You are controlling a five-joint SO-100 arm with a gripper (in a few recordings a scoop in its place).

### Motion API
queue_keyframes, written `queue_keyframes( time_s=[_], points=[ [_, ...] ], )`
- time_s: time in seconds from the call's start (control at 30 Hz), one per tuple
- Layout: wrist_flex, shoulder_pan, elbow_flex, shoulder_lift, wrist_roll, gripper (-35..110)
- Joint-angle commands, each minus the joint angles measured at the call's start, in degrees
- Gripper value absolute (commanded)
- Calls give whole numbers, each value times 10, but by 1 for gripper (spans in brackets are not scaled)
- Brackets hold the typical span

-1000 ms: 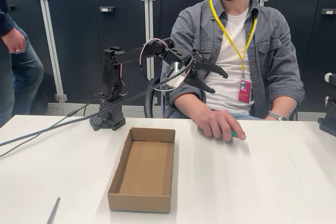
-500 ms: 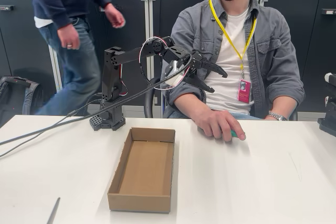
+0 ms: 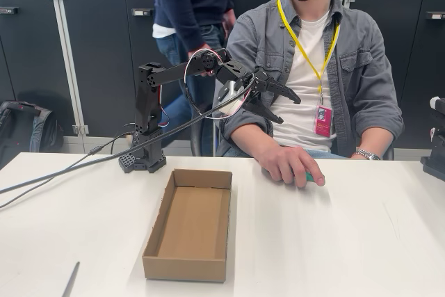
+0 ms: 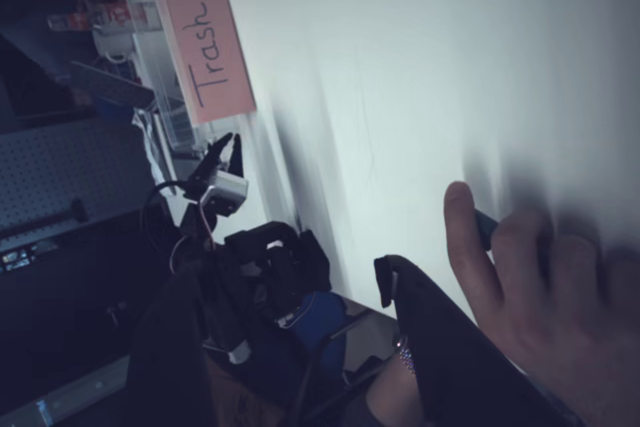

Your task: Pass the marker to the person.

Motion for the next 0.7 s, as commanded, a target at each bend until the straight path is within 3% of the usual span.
queue_keyframes(
  time_s=[0.0,0.67],
  points=[
    [-4,-11,-14,20,4,35],
    [-8,-22,10,26,14,35]
  ],
)
